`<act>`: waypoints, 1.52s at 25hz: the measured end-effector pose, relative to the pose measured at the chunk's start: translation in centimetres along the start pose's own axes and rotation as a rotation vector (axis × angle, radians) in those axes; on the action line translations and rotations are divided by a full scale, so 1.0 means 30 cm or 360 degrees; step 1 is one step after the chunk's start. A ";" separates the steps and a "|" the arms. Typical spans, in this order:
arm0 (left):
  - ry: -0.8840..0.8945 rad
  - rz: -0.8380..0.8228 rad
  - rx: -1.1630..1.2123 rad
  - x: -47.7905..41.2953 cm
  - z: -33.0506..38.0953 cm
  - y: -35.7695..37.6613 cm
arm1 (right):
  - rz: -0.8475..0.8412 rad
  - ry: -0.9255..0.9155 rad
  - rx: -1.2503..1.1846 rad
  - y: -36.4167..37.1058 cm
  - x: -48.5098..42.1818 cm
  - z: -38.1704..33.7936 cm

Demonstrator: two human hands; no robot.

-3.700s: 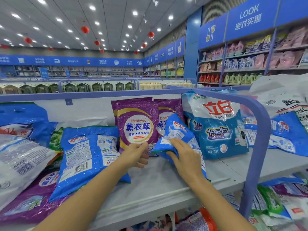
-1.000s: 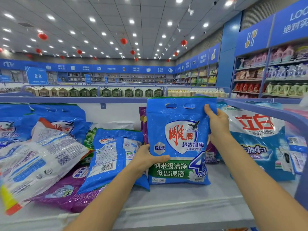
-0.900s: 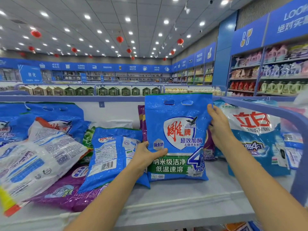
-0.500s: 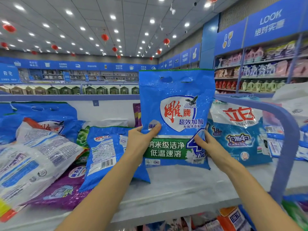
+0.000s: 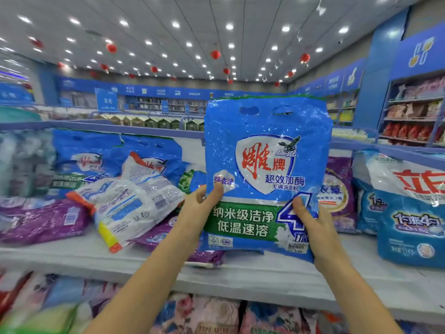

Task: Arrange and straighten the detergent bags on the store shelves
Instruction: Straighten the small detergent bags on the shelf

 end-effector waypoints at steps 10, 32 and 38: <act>0.0190 0.0363 -0.0422 0.307 0.095 -0.485 | -0.0414 0.0175 -0.0132 0.520 0.160 0.094; 0.0541 0.0604 -0.0448 -0.046 0.503 -1.494 | -0.0690 0.0407 0.0304 1.495 0.174 0.474; 0.0491 0.0587 -0.0291 -0.110 0.508 -1.554 | -0.0872 0.0264 0.0845 1.544 0.194 0.506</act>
Point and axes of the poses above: each hand's wrist, its own x-axis away from the middle knuckle, its own y-axis out of the palm, z = x × y, the point moved 10 cm from there along -x, towards the middle knuckle, and after that the axes turned 5 degrees about -y, right-handed, at the moved point
